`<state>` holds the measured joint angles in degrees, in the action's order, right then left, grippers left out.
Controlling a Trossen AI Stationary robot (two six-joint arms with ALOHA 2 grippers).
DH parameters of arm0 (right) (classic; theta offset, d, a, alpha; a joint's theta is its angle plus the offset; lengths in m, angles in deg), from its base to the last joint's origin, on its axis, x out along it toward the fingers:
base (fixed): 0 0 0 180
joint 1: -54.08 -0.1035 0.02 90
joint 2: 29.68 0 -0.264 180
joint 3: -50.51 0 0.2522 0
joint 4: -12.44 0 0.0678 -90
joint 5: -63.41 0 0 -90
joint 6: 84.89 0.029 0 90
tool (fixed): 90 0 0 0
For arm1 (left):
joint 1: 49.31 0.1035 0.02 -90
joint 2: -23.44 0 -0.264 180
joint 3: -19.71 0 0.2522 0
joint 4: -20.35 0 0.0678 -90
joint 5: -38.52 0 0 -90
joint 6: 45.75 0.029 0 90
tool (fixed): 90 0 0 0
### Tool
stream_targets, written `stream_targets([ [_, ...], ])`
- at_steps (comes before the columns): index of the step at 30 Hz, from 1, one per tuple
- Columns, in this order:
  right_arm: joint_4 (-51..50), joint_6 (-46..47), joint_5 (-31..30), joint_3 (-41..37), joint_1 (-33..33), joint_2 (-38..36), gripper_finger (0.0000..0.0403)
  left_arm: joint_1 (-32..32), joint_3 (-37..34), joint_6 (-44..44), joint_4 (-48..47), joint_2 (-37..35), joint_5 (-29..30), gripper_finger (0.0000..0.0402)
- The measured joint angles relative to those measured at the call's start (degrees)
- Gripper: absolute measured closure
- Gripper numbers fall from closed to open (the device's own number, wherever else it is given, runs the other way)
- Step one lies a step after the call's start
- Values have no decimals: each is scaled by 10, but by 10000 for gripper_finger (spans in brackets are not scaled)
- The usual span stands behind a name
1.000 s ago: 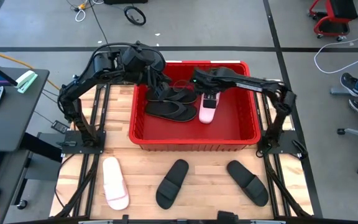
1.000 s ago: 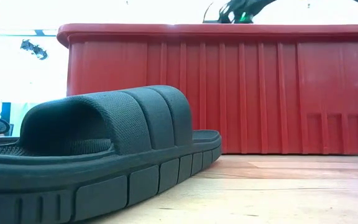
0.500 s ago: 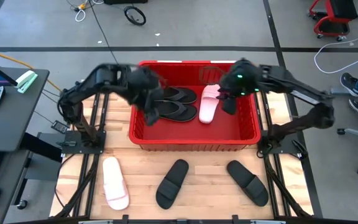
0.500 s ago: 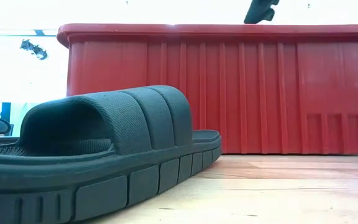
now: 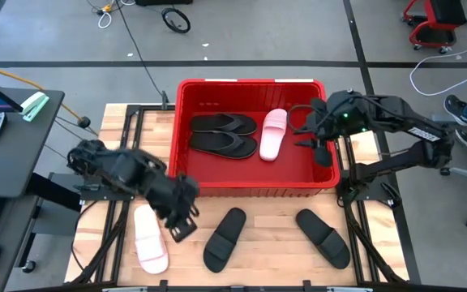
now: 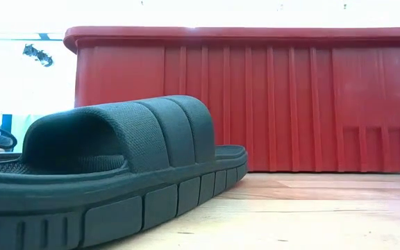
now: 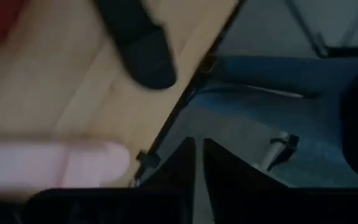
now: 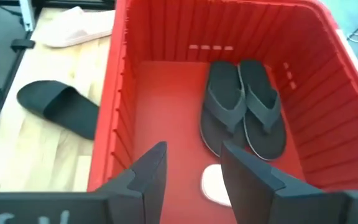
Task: Pick and place slides into bin
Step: Put the other pink pair slides into the bin
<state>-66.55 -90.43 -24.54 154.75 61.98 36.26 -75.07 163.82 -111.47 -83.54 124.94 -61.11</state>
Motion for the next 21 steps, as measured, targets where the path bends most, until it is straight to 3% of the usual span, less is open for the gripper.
stream_targets([
  [6, -15, 32, 0, 0, -40, 10, 247, -69, -131, -102, 2, 1, -18, 282],
  [11, -22, 66, 0, 0, -75, 19, 247, -90, -278, -96, 9, 2, -129, 217],
  [14, -22, 91, 0, 0, -94, 25, 247, -90, -358, -22, 44, 2, -180, 195],
  [21, -20, 180, 0, 0, -137, 54, 247, -72, -504, 170, 124, 2, -193, 188],
])
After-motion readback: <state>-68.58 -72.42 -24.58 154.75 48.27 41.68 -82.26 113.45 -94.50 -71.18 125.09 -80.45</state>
